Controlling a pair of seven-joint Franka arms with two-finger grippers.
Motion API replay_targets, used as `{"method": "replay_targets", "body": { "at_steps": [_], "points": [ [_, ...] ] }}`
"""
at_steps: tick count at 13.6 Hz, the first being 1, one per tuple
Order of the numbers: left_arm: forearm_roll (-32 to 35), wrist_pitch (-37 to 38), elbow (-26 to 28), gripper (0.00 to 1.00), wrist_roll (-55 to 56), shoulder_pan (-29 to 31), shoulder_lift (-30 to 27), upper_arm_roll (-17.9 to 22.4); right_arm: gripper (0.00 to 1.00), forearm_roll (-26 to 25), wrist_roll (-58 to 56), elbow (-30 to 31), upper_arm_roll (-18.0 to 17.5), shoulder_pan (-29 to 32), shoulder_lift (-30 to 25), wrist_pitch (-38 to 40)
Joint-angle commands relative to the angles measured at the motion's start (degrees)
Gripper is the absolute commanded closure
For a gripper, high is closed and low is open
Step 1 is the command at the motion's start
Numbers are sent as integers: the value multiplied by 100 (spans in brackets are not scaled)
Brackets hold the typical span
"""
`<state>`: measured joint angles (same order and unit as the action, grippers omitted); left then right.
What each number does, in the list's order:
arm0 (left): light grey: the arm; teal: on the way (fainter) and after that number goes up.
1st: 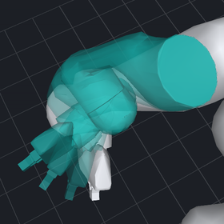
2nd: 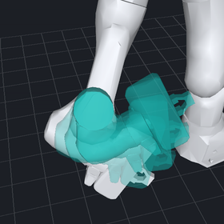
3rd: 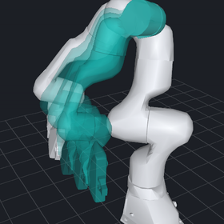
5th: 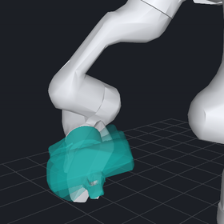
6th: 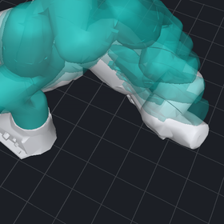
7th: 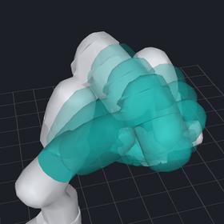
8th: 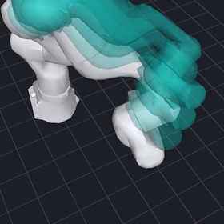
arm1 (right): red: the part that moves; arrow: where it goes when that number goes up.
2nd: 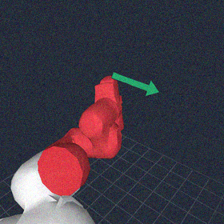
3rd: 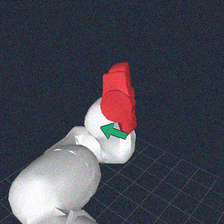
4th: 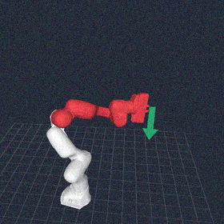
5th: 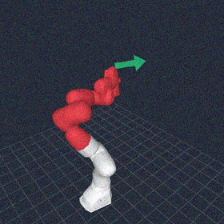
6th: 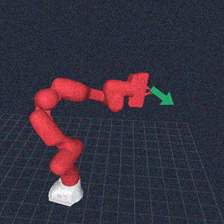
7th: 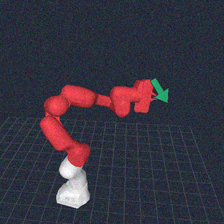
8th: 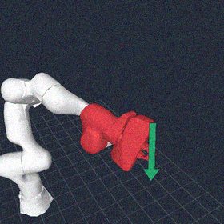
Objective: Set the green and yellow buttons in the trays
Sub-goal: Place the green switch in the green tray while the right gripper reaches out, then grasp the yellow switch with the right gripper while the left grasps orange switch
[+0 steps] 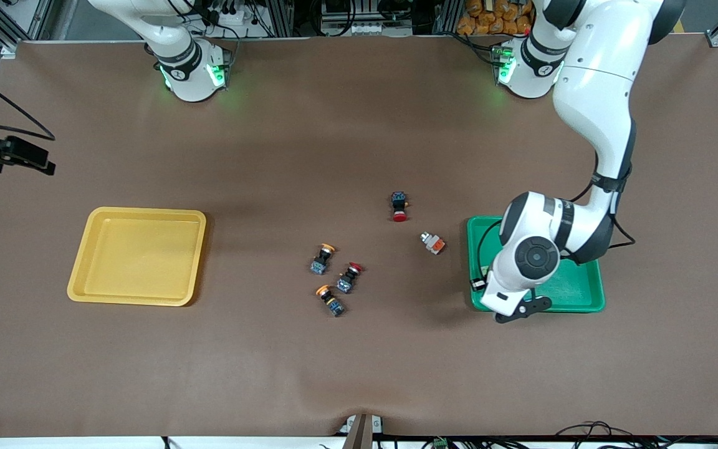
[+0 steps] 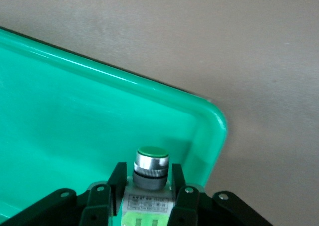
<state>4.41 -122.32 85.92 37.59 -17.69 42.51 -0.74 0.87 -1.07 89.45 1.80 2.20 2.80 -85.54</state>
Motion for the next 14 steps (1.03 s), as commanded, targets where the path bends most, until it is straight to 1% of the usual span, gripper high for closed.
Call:
{"method": "replay_targets", "body": {
  "at_steps": [1, 3, 4, 5, 6, 7, 8, 10, 12, 14],
  "points": [
    [139, -203, 214, 100, -6, 2, -59, -49, 0, 1, 45, -24, 13, -325, 177, -207],
    [139, -642, 530, 100, -224, 159, -50, -58, 0, 1, 72, -24, 13, -483, 457, -427],
    [139, -670, 566, 62, -330, 186, -50, -58, 0, 79, 89, -24, 13, -554, 624, -480],
    [130, -661, 567, 1, -366, 178, -59, -58, 0, 306, 281, -24, 13, -580, 817, -533],
    [130, -609, 567, 0, -340, 178, -111, -58, 0, 526, 457, -24, 13, -589, 958, -612],
    [130, -530, 532, 0, -271, 143, -155, -67, 0, 597, 493, -24, 13, -598, 1038, -717],
    [121, -407, 523, 0, -261, 116, -243, -67, 0, 624, 503, -24, 13, -677, 1091, -788],
    [69, -293, 540, 0, -305, 177, -418, -76, 0, 660, 869, -24, 13, -905, 1240, -954],
    [-54, -126, 549, 0, -174, 160, -620, -128, 0, 712, 1335, -24, 13, -1290, 1599, -1340],
    [-413, 76, 531, 0, 255, 99, -788, -137, 0, 739, 1967, -24, 13, -1756, 1995, -1884]
  ]
}}
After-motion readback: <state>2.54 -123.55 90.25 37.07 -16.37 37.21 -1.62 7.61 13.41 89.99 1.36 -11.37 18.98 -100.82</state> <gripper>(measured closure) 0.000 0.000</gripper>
